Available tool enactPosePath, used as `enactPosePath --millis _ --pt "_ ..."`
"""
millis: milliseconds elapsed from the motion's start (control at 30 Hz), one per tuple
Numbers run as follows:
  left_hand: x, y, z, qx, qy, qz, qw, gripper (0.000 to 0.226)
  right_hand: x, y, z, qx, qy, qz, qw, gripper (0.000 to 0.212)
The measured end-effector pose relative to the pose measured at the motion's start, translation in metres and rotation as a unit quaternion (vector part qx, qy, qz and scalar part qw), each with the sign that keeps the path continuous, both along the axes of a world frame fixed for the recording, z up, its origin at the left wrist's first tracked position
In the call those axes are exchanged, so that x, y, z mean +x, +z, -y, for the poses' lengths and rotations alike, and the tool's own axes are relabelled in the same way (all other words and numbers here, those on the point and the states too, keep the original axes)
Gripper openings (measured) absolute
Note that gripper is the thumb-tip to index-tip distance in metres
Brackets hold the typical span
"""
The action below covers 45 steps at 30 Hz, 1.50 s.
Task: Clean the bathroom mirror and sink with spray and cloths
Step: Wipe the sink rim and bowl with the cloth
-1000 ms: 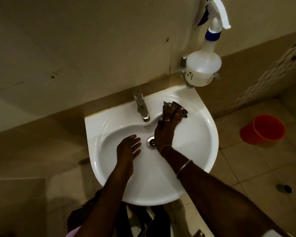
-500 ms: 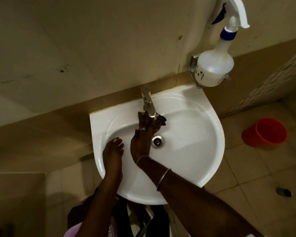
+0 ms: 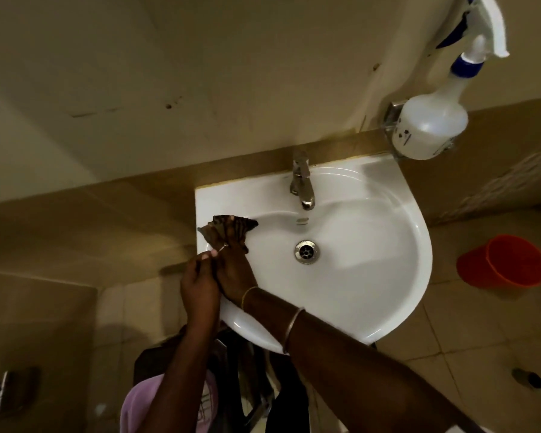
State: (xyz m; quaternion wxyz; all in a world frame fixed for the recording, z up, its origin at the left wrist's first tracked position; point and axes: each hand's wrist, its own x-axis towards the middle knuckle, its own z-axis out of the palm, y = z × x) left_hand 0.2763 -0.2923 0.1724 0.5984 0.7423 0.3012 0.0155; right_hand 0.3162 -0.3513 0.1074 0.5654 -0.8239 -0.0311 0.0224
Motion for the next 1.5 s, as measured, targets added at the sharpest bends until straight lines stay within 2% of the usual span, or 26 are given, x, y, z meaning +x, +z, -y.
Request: enactPosePath --millis 67,167,300,500,600,733,867,1033,1200,1300,1500 --pt "-0.008 -0.002 -0.001 0.039 -0.002 0.005 0.999 0.025 -0.012 -0.006 0.005 -0.009 0.02 -0.003 1.0 0.058" --pt "-0.019 -0.002 0.002 0.074 -0.002 0.012 0.997 0.024 -0.022 -0.006 0.012 -0.037 0.046 -0.059 0.996 0.06" --pt "-0.03 -0.003 0.005 0.084 -0.022 0.014 0.996 0.023 -0.024 -0.025 0.029 -0.227 0.088 -0.123 0.962 0.07" --pt "-0.038 -0.004 0.005 0.076 -0.066 0.005 0.995 0.023 -0.026 -0.05 0.104 -0.359 0.03 -0.191 0.913 0.064" --pt "-0.037 -0.001 0.004 0.072 -0.074 0.008 0.995 0.022 -0.029 -0.058 0.115 -0.386 0.017 -0.204 0.9 0.063" --pt "-0.037 0.0 0.0 0.082 -0.101 0.005 0.992 0.023 -0.031 -0.059 0.096 -0.37 -0.05 -0.23 0.899 0.068" --pt "-0.036 -0.001 -0.002 0.07 -0.12 0.008 0.99 0.023 -0.032 -0.053 0.117 -0.392 -0.049 -0.244 0.886 0.069" --pt "-0.035 -0.001 0.001 0.061 -0.118 0.009 0.991 0.021 -0.04 -0.05 0.195 -0.497 -0.022 -0.227 0.837 0.07" --pt "-0.038 -0.001 0.004 0.067 -0.135 0.019 0.988 0.022 -0.046 -0.027 0.264 -0.607 0.024 -0.152 0.78 0.07" --pt "-0.038 -0.001 0.006 0.079 -0.153 0.024 0.985 0.022 -0.052 -0.013 0.285 -0.637 0.045 -0.127 0.759 0.07" --pt "-0.04 -0.001 0.011 0.068 -0.178 0.026 0.981 0.023 -0.071 0.014 0.297 -0.669 0.099 -0.133 0.725 0.068"
